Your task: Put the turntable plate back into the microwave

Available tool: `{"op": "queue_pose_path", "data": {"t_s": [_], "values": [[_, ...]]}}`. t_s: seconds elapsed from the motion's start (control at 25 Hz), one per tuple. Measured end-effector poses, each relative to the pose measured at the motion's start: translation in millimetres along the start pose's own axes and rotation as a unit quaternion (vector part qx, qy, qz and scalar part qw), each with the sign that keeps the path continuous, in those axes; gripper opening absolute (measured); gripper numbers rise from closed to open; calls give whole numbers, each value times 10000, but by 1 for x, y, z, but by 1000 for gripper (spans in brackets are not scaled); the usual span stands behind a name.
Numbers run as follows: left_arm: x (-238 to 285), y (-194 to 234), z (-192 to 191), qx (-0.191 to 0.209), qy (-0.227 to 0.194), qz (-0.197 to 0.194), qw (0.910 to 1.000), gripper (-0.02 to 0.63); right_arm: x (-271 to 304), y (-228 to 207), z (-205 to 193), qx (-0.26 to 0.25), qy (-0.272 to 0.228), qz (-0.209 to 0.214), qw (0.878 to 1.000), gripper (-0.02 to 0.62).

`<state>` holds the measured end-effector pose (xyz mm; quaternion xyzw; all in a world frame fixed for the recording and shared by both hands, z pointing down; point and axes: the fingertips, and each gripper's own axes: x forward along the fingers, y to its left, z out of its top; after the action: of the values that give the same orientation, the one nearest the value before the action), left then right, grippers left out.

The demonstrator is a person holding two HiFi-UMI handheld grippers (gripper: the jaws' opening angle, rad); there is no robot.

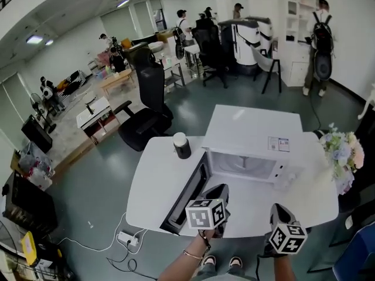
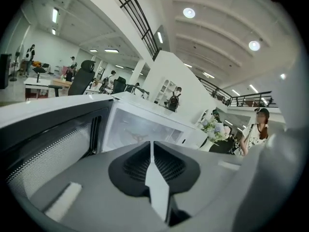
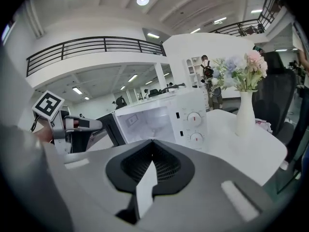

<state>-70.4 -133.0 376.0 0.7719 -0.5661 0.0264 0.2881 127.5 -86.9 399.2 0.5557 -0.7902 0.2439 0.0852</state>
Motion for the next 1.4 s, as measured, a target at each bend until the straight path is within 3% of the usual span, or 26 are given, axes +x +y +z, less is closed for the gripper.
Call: {"op": "queue_pose_path", "data": {"t_s": [0.28,0.48,0.96,1.4], "values": [[-38,-11,-2,196,-285,-141,9993,0,-18,24,32,-133,-424,127,9989,11],[-50,-3,-11,170,-295,-111,9994,0,-27,28,43,-237,-721,-47,9971,11],[-54,-2,1,174,-519,-223,9983,0,-26,38,49,-163,-782,94,9968,9],[-54,0,-5,136,-477,-202,9986,0,-27,41,49,-243,-813,63,9964,9]]}}
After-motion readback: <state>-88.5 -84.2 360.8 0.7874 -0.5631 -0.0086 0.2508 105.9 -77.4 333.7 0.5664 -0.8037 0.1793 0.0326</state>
